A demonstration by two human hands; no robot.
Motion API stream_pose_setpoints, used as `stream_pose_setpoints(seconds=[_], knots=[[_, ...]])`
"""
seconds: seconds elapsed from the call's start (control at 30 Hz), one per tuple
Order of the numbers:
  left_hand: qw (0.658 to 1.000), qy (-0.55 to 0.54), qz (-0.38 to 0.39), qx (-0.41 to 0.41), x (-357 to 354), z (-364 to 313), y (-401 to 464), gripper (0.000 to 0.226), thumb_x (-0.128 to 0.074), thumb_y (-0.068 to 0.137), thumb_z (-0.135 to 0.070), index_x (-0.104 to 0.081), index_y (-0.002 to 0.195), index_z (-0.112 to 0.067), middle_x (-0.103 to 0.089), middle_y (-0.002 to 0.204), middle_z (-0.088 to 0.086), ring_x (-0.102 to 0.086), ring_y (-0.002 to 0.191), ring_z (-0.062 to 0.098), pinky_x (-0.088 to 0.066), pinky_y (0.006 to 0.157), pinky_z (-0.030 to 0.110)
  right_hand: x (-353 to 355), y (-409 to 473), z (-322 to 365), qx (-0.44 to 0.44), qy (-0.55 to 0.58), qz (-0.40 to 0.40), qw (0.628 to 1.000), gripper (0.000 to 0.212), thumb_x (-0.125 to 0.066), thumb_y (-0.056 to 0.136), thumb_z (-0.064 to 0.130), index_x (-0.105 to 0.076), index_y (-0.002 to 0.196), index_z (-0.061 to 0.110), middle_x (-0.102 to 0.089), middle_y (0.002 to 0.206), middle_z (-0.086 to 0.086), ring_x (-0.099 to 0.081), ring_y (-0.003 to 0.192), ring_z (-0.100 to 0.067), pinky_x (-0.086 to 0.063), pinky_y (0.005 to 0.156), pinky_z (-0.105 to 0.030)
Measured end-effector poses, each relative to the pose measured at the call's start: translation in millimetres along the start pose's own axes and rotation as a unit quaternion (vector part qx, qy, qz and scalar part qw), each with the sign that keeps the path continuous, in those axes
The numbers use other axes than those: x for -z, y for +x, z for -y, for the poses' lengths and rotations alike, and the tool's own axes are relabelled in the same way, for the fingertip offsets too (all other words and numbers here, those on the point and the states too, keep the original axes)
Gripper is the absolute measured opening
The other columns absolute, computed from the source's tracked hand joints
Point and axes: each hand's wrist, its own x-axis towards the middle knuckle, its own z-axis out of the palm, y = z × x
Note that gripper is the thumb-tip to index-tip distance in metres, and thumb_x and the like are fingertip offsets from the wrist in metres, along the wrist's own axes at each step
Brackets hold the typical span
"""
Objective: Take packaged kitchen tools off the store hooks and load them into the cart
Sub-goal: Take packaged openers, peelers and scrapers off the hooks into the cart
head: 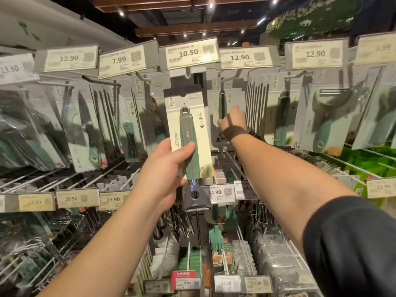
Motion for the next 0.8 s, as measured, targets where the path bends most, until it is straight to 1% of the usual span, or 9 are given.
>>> stream_pose_setpoints(seconds=[0.07, 0.17, 0.27, 0.37, 0.47, 0.53, 0.6, 0.73, 0.8], knots=[[1.000, -0.007, 0.005, 0.004, 1.8, 0.8, -1.6, 0.029, -0.060, 0.097, -0.012, -0.061, 0.126, -0.017, -0.077, 0.106, 0.000, -0.074, 0.085, 0.012, -0.058, 0.061, 0.028, 12.5, -16.8, 4.9, -0.001, 0.009, 0.037, 0.999, 0.051, -0.059, 0.096, 0.023, -0.039, 0.139, 0.005, -0.046, 0.138, -0.018, -0.054, 0.119, -0.034, -0.049, 0.096, -0.041], [1.000, -0.013, 0.007, -0.002, 2.8, 1.0, -3.4, 0.028, -0.060, 0.097, -0.010, -0.061, 0.124, -0.016, -0.078, 0.105, -0.001, -0.074, 0.084, 0.010, -0.059, 0.063, 0.026, 43.7, -57.9, 9.0, 0.003, 0.089, 0.075, 0.993, 0.049, -0.057, 0.096, 0.025, -0.043, 0.140, 0.011, -0.053, 0.137, -0.013, -0.058, 0.112, -0.028, -0.049, 0.090, -0.035], [1.000, -0.004, 0.009, -0.015, 0.5, 1.2, -4.7, 0.027, -0.061, 0.096, -0.011, -0.061, 0.123, -0.017, -0.078, 0.102, -0.003, -0.074, 0.081, 0.009, -0.059, 0.065, 0.030, 84.1, -122.7, -0.9, 0.054, 0.169, 0.055, 0.983, 0.035, -0.056, 0.096, 0.034, -0.057, 0.128, 0.019, -0.068, 0.116, -0.001, -0.064, 0.096, -0.016, -0.052, 0.080, -0.031], [1.000, -0.009, 0.017, -0.020, -8.9, 2.5, -5.4, 0.026, -0.062, 0.096, -0.010, -0.062, 0.122, -0.016, -0.078, 0.099, -0.002, -0.075, 0.079, 0.010, -0.058, 0.058, 0.026, 115.9, -190.7, -17.4, 0.085, 0.259, 0.076, 0.959, 0.022, -0.058, 0.097, 0.041, -0.064, 0.114, 0.030, -0.069, 0.104, 0.014, -0.065, 0.095, -0.004, -0.053, 0.083, -0.027], [0.999, -0.008, 0.033, -0.016, -23.6, 6.1, -3.2, 0.028, -0.063, 0.095, -0.009, -0.062, 0.122, -0.018, -0.078, 0.099, 0.000, -0.076, 0.081, 0.014, -0.058, 0.058, 0.026, 128.3, -226.2, -25.7, 0.087, 0.310, 0.095, 0.942, 0.019, -0.062, 0.095, 0.040, -0.064, 0.113, 0.032, -0.070, 0.100, 0.011, -0.067, 0.091, -0.003, -0.056, 0.086, -0.031], [0.999, 0.006, 0.048, -0.022, -34.0, 7.4, 0.2, 0.031, -0.064, 0.095, -0.010, -0.061, 0.125, -0.017, -0.077, 0.104, 0.002, -0.076, 0.090, 0.018, -0.060, 0.069, 0.031, 131.2, -235.2, -26.9, 0.088, 0.315, 0.099, 0.940, 0.026, -0.064, 0.095, 0.035, -0.059, 0.120, 0.030, -0.068, 0.098, 0.010, -0.068, 0.089, -0.005, -0.057, 0.086, -0.029], [0.998, 0.013, 0.057, -0.029, -43.5, 6.7, 3.8, 0.032, -0.063, 0.096, -0.011, -0.060, 0.127, -0.015, -0.076, 0.108, 0.003, -0.075, 0.094, 0.020, -0.061, 0.076, 0.035, 133.4, -239.6, -27.2, 0.092, 0.307, 0.098, 0.942, 0.038, -0.067, 0.094, 0.032, -0.053, 0.128, 0.030, -0.067, 0.098, 0.012, -0.069, 0.088, -0.005, -0.058, 0.087, -0.033], [0.998, -0.012, 0.050, -0.025, -59.4, 2.3, 11.3, 0.028, -0.063, 0.096, -0.007, -0.059, 0.122, -0.015, -0.075, 0.106, 0.004, -0.076, 0.083, 0.017, -0.059, 0.063, 0.028, 134.2, -237.8, -27.3, 0.107, 0.247, 0.067, 0.961, 0.067, -0.072, 0.089, 0.036, -0.035, 0.145, 0.033, -0.064, 0.112, 0.010, -0.068, 0.090, -0.003, -0.058, 0.085, -0.034], [0.999, -0.004, 0.042, -0.023, -65.3, 2.3, 16.4, 0.030, -0.063, 0.095, -0.008, -0.058, 0.123, -0.015, -0.075, 0.106, 0.003, -0.076, 0.087, 0.019, -0.058, 0.062, 0.029, 131.8, -232.5, -28.0, 0.110, 0.211, 0.041, 0.970, 0.075, -0.073, 0.087, 0.041, -0.031, 0.149, 0.032, -0.062, 0.118, 0.008, -0.067, 0.092, -0.003, -0.057, 0.086, -0.036]])
